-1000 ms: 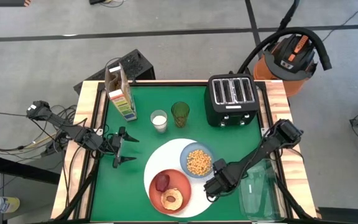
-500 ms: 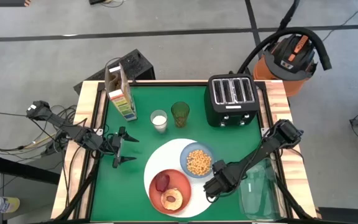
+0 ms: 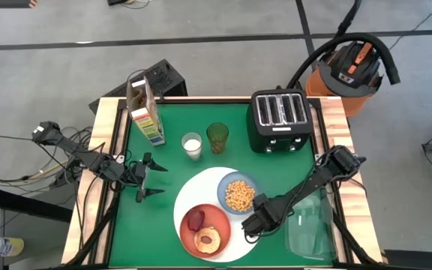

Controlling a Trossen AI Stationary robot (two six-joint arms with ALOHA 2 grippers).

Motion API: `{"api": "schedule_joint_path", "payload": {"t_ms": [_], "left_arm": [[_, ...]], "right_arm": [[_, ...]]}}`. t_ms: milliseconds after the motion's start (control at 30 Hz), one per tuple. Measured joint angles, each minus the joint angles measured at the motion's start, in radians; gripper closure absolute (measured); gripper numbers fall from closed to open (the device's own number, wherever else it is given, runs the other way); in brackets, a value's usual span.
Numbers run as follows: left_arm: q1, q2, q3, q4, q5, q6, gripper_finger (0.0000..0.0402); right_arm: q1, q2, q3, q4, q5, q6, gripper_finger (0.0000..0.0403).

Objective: Arrange a breakfast setting
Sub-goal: Put the blue spoon to the right of the blue bowl on the white placemat, then return to Home Position

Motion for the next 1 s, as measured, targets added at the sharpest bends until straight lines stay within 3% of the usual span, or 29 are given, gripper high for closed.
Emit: {"api": "schedule_joint_path", "payload": {"t_ms": [667,1000], "left_arm": [[0.0,0.0,0.0,0.0,0.0,0.0,0.0023],[0.0,0.0,0.0,0.0,0.0,0.0,0.0023]], "right_arm": [[-0.002,0.004,0.021,-0.034,0.051,-0.011,0.0385],[0.05,0.001,0.282,-0.428,0.122,-0.032,0.0385]]}}
